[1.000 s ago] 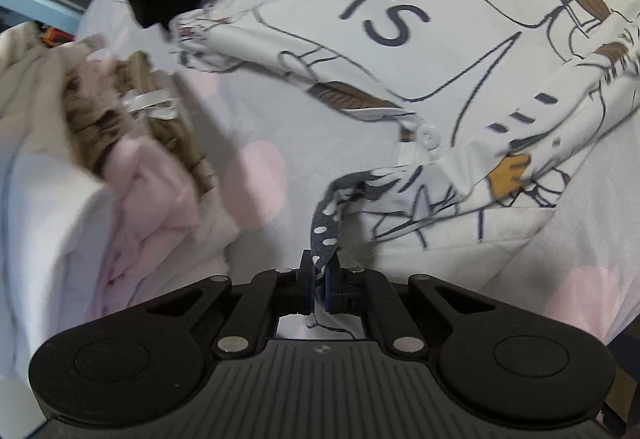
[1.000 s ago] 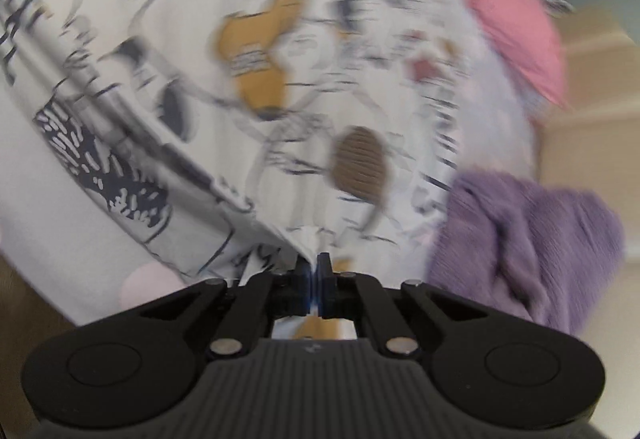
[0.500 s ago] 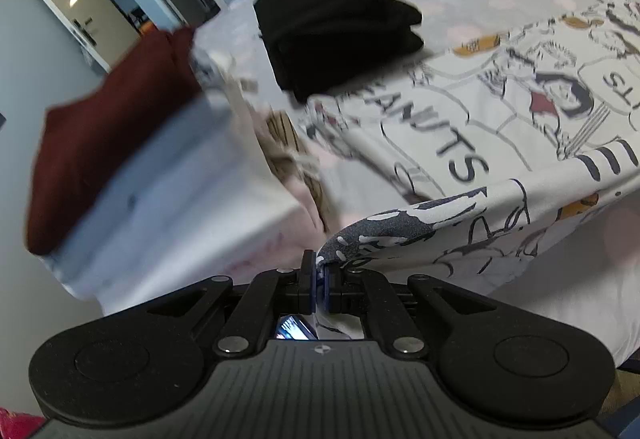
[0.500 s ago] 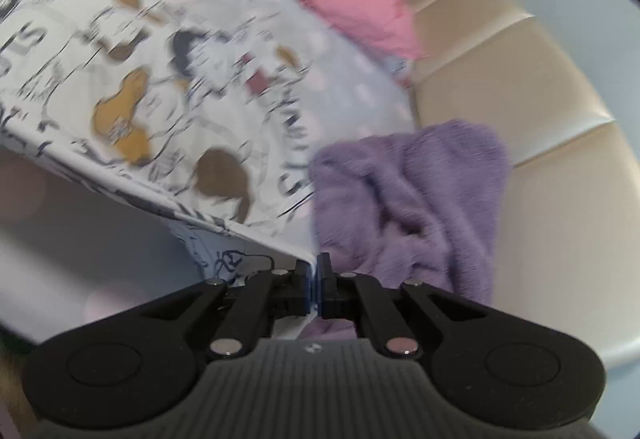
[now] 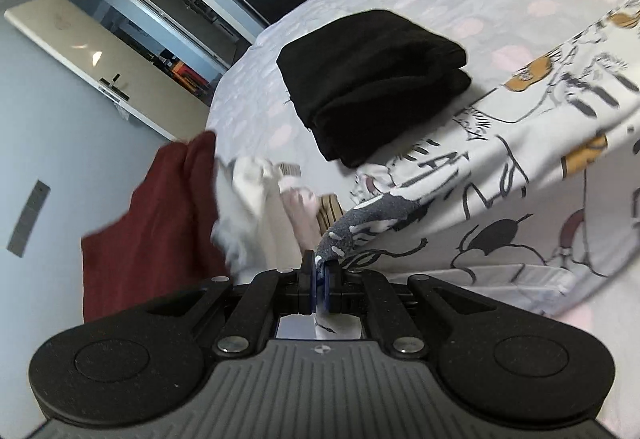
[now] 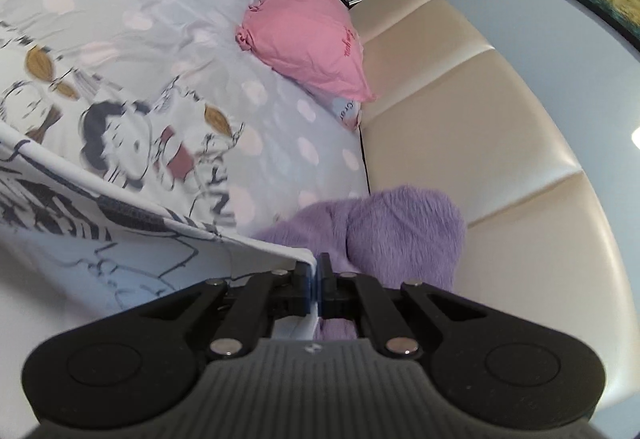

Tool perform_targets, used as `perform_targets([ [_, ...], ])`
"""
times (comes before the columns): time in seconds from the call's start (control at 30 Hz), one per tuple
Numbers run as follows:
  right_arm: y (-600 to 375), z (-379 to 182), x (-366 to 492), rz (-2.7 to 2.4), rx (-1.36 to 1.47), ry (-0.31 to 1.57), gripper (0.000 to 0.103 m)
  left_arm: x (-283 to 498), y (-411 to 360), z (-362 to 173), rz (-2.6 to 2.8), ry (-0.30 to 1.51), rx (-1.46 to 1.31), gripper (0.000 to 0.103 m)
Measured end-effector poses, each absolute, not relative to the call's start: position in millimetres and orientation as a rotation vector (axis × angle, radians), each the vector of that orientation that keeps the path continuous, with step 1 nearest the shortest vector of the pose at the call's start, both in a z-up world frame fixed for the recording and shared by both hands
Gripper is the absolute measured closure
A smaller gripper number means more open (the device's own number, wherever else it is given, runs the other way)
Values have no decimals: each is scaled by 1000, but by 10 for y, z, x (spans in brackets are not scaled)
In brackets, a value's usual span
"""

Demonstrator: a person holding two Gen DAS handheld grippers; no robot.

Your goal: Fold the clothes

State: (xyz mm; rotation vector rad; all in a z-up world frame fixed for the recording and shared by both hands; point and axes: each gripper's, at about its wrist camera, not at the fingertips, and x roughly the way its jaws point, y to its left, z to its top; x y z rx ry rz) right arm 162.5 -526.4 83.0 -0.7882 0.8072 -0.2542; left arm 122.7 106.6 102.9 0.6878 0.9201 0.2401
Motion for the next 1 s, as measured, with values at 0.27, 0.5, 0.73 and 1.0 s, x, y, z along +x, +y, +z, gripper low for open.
perform_targets([
  [0.27,-5066,464,2833,-235,-807,846,100,2333,973,537,312,1048,818,101],
  [0.5,-4797,-192,3761,-196,-826,889,100,3096,1171,-176,328,1235,831,101],
  [0.73,-4624,-764,4270,-221,-827,919,100,3357,1272,-707,337,1274,873,101],
  [1.0,-4605,-970,4419,-187,-752,978,53,3258,1334,-875,277,1213,878,69],
])
